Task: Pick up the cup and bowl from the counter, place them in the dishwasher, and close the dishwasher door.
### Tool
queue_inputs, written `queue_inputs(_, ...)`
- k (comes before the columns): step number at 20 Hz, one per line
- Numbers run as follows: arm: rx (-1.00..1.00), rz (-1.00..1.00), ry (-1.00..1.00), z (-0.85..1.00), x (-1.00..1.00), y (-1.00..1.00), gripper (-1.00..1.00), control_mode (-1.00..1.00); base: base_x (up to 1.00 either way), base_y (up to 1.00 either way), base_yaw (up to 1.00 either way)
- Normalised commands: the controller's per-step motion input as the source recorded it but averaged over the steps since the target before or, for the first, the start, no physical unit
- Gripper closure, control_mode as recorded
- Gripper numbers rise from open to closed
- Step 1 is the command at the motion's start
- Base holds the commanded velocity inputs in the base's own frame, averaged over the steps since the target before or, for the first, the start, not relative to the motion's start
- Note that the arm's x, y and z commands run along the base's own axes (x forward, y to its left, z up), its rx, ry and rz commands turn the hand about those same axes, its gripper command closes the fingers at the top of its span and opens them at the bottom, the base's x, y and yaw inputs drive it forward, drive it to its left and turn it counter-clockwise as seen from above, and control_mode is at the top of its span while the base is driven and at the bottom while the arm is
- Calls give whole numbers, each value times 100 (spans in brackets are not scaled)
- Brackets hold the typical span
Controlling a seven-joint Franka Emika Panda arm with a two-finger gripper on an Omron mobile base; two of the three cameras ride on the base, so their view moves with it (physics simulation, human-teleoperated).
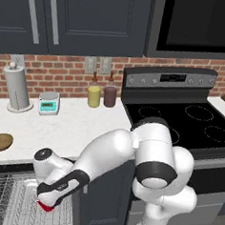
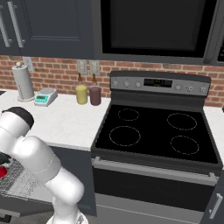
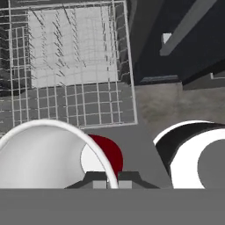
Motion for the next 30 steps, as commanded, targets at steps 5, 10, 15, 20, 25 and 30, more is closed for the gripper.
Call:
queue_inputs(5, -22, 14, 24, -48, 0, 45, 100, -100, 0, 0, 0)
queue_inputs(10, -27, 3, 2, -39, 0, 41, 100, -100, 0, 0, 0)
queue_inputs(15, -28, 0, 0, -12, 0, 42, 100, -100, 0, 0, 0)
queue_inputs(20, -20, 0, 0, 0, 1, 32, 100, -100, 0, 0, 0)
queue_inputs(25, -2, 0, -3, -14, 3, 7, 100, -100, 0, 0, 0)
queue_inputs(30, -1, 2, -22, -40, 22, 10, 100, -100, 0, 0, 0)
